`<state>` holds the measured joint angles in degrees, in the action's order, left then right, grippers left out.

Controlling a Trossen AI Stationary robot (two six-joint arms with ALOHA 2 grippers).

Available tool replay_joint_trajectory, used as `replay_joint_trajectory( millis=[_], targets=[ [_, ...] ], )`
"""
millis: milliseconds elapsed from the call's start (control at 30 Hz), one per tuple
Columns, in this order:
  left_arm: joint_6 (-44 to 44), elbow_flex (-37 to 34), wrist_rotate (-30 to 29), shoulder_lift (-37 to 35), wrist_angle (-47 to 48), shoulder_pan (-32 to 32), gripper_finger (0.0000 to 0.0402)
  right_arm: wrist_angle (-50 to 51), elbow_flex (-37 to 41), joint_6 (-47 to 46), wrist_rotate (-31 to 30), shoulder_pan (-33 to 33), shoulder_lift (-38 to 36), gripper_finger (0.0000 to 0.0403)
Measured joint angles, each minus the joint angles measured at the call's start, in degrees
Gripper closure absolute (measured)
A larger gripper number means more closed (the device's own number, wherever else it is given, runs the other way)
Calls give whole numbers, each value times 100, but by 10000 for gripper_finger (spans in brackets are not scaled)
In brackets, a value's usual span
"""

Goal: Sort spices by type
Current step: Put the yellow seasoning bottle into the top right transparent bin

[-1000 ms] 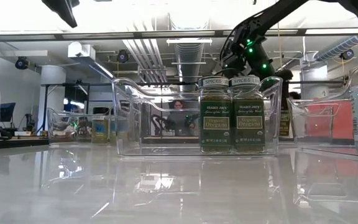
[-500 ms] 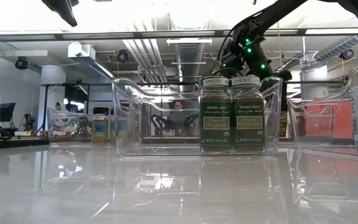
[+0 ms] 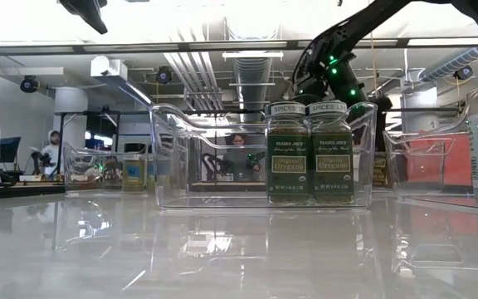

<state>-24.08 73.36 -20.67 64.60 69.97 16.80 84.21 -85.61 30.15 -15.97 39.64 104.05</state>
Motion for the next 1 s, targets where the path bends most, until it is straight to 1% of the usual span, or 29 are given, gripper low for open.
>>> replay_joint_trajectory(
  millis=[500,767,900,1000],
  targets=[
    [-2,0,2,96,-98,0,300,-233,105,-13,-7,0,0,176],
    [-2,0,2,96,-100,0,300,-275,105,-17,-2,0,0,154],
    [-2,0,2,96,-100,0,300,-278,105,-74,12,0,0,151],
    [-2,0,2,96,-98,0,300,-273,105,-161,156,2,0,150]
  ],
)
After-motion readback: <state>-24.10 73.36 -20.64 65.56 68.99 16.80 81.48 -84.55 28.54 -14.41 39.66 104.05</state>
